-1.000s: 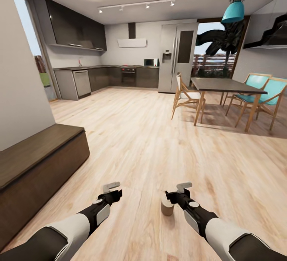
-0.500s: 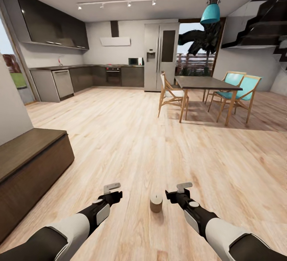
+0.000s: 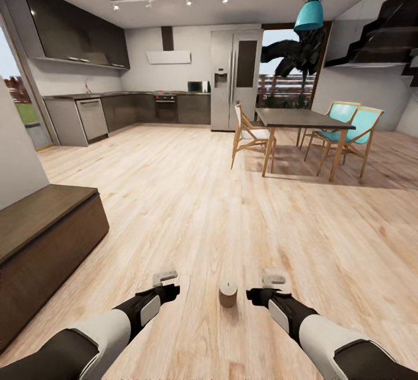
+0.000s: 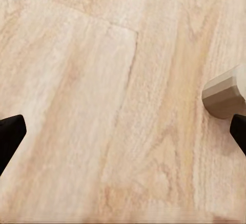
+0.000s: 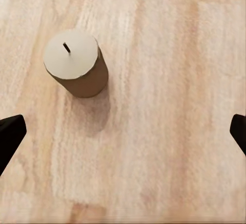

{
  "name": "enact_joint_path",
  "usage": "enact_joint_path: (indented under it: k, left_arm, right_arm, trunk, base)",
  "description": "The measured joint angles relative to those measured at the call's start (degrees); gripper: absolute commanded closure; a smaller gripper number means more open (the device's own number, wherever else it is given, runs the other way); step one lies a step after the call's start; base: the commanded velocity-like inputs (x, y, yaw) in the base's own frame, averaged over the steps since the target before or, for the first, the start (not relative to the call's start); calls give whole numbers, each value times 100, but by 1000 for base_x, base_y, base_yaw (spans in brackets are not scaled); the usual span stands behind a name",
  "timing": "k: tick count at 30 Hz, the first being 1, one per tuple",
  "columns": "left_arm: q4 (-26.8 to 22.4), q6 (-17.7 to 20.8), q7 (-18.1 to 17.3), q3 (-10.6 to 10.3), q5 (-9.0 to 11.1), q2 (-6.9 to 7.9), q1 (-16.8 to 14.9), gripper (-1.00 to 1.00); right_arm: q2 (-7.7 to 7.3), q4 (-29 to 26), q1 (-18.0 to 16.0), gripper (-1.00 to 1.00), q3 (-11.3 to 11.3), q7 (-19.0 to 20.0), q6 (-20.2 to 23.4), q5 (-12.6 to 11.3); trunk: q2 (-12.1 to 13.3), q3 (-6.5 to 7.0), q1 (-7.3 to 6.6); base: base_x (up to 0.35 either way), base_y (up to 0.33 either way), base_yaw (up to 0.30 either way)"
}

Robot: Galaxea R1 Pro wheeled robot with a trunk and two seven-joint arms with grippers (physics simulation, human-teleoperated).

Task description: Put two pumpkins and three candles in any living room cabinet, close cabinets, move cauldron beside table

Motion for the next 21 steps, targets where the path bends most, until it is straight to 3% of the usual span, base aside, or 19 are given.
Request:
enact_joint_path:
  k: [5,14,21]
  left_arm:
    - [-170,349,11,2,-2,2,-14,-100]
    - [-1062,1447,82,14,-19,57,-17,-100]
    - [-1367,1623,81,19,-22,92,-21,-100]
  right_arm:
    - [-2,1,-51,-100,-168,-25,195,15]
    - [0,3,-390,-100,-218,-40,1145,12]
    - [9,7,-590,-100,-221,-157,1355,15]
  trunk:
    - [0,-45,0]
    - [0,-127,0]
    - [0,-191,0]
  base:
    - [0,0,66]
    - [0,0,70]
    - [0,0,72]
